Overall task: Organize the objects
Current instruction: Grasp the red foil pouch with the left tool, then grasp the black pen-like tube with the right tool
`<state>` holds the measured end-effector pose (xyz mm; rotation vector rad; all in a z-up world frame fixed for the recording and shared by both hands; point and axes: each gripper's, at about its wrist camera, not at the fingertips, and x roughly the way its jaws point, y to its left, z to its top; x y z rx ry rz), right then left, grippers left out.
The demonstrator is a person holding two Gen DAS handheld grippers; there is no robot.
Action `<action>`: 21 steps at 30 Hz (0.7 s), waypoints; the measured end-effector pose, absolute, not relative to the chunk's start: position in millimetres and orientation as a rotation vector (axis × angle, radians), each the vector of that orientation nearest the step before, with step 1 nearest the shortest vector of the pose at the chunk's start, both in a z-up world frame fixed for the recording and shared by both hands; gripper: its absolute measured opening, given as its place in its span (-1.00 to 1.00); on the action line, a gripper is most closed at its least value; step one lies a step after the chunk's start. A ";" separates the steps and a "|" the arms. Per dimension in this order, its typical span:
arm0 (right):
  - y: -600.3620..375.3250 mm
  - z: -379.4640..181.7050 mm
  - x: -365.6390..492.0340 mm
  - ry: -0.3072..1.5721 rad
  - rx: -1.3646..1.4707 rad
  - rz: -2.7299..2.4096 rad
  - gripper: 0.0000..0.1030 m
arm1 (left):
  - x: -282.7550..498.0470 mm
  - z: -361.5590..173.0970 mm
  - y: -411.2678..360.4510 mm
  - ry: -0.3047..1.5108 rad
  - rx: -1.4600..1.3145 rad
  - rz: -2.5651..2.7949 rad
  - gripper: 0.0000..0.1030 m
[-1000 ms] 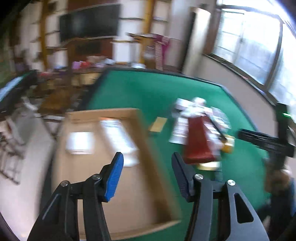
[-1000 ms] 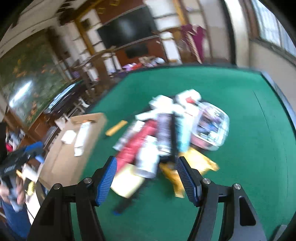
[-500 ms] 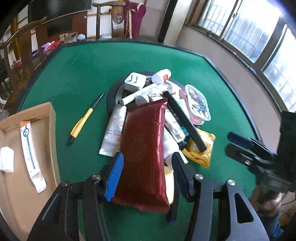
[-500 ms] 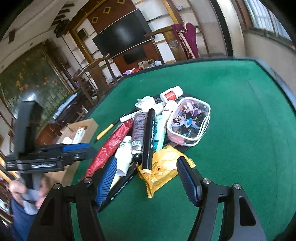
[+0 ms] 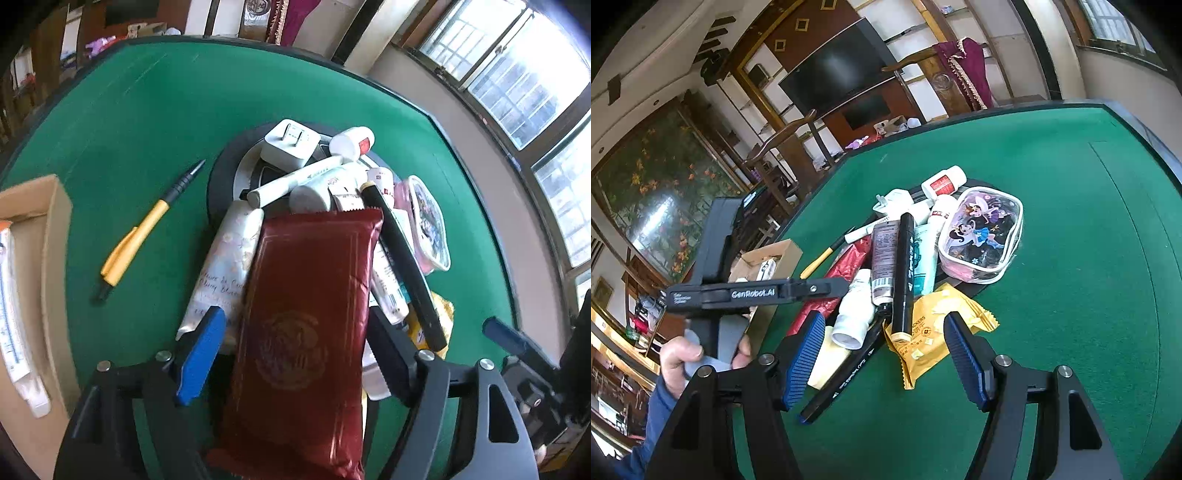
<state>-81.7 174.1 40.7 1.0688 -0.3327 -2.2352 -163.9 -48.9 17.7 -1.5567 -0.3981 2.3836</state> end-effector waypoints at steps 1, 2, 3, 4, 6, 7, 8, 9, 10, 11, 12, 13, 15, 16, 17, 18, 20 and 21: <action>173.8 40.8 -81.3 -0.331 1.068 -2.239 0.39 | -163.6 16.1 -50.5 -0.423 -1.543 2.380 0.50; 173.9 40.5 -80.8 -0.329 1.068 -2.243 0.39 | -162.2 16.1 -49.4 -0.418 -1.525 2.391 0.50; 173.6 40.3 -81.1 -0.324 1.070 -2.246 0.39 | -159.5 16.3 -46.3 -0.404 -1.502 2.398 0.49; 173.7 39.9 -81.5 -0.323 1.072 -2.251 0.39 | -157.5 16.9 -46.1 -0.424 -1.486 2.378 0.36; 174.4 38.8 -82.1 -0.321 1.072 -2.262 0.39 | -154.0 17.3 -46.7 -0.472 -1.459 2.343 0.09; 174.8 38.0 -82.7 -0.316 1.073 -2.272 0.39 | -151.2 18.8 -46.2 -0.457 -1.456 2.348 0.03; 175.8 37.0 -83.5 -0.315 1.075 -2.285 0.39 | -148.6 21.4 -44.1 -0.414 -1.454 2.369 0.00; 176.4 35.5 -84.6 -0.313 1.080 -2.296 0.39 | -146.0 24.9 -41.1 -0.357 -1.449 2.400 -0.08; 176.0 34.3 -85.9 -0.309 1.087 -2.296 0.39 | -142.4 27.0 -38.5 -0.302 -1.450 2.430 -0.13; 174.5 33.2 -86.1 -0.298 1.091 -2.295 0.37 | -139.6 26.8 -37.6 -0.267 -1.453 2.447 -0.14; 170.3 32.9 -85.4 -0.258 1.097 -2.301 0.28 | -136.8 26.1 -36.4 -0.243 -1.449 2.460 -0.15; 163.4 33.1 -84.0 -0.187 1.097 -2.320 -0.04 | -135.7 26.8 -35.2 -0.211 -1.450 2.467 -0.15; 151.1 33.4 -81.7 -0.083 1.095 -2.339 -0.20 | -135.0 28.7 -32.4 -0.141 -1.453 2.483 -0.15; 144.1 33.6 -81.3 -0.045 1.091 -2.338 -0.20 | -135.0 27.8 -33.6 -0.146 -1.449 2.487 -0.13; 137.9 33.7 -81.8 -0.017 1.090 -2.339 -0.20 | -136.0 26.5 -36.5 -0.168 -1.451 2.485 -0.11; 130.0 33.2 -83.8 0.023 1.095 -2.339 -0.20 | -137.4 24.5 -36.1 -0.158 -1.460 2.484 -0.06; 117.7 31.3 -90.8 0.095 1.108 -2.353 -0.26 | -137.9 22.5 -36.3 -0.121 -1.473 2.504 -0.01; 112.8 29.7 -97.5 0.117 1.122 -2.355 -0.26 | -137.6 21.6 -37.9 -0.108 -1.487 2.507 0.05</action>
